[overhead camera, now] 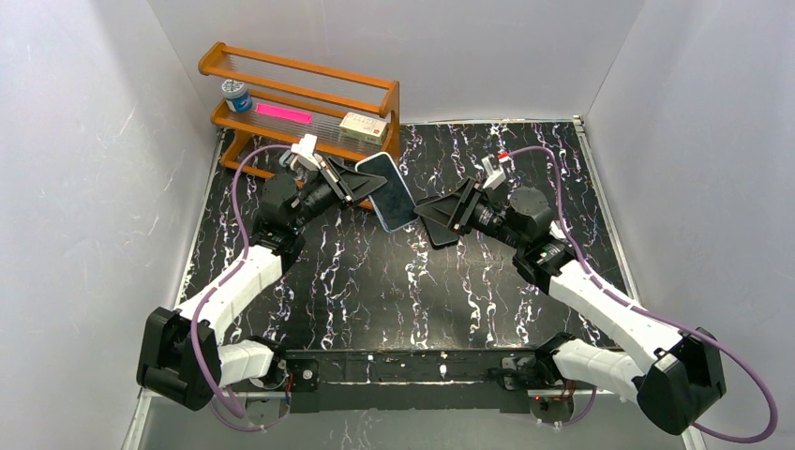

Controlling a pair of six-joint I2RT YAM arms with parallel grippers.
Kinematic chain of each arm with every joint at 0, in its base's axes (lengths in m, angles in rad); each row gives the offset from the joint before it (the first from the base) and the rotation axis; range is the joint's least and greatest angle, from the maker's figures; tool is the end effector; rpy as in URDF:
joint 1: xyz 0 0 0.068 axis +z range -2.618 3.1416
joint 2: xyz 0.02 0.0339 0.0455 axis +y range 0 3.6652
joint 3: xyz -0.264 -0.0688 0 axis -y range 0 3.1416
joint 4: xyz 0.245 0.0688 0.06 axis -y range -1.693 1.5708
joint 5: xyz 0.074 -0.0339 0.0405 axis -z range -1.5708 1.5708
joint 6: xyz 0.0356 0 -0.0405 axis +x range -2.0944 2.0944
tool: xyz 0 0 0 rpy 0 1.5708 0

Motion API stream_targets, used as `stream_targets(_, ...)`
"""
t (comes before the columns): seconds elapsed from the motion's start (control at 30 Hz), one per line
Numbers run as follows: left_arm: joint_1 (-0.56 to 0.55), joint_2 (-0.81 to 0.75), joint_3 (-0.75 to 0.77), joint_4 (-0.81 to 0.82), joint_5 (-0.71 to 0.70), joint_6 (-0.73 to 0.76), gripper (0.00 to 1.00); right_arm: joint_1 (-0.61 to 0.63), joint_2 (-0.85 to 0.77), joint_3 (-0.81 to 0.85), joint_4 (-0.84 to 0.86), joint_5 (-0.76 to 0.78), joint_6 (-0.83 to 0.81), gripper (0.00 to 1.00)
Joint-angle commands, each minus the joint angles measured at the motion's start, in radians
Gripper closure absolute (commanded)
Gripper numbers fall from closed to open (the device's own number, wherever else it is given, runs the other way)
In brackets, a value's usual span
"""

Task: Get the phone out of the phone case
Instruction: Remove the phone case from the phone.

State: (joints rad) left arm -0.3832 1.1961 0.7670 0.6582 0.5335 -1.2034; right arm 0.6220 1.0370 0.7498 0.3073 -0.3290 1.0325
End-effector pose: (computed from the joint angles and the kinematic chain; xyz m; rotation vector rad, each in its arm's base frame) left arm 0.2465 -0.1189 0.3356 -0.1250 1.5897 -1.6429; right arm 0.1927 0.1523 0.3311 0.0666 1.7766 1.5135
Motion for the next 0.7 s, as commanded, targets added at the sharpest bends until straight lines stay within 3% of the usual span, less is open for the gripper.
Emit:
stream_targets(0.0,-0.014,-0.042,0.004,0.078,0.001,-0.014,1.00,-0.003,0.015,-0.020,0.116,-0.038,0.044,0.49)
stream_targets(0.67,-0.091,-0.019,-0.014,0.171,-0.043,-0.091,1.00,-0.002,0.094,-0.033,0.292,-0.157,0.107,0.60)
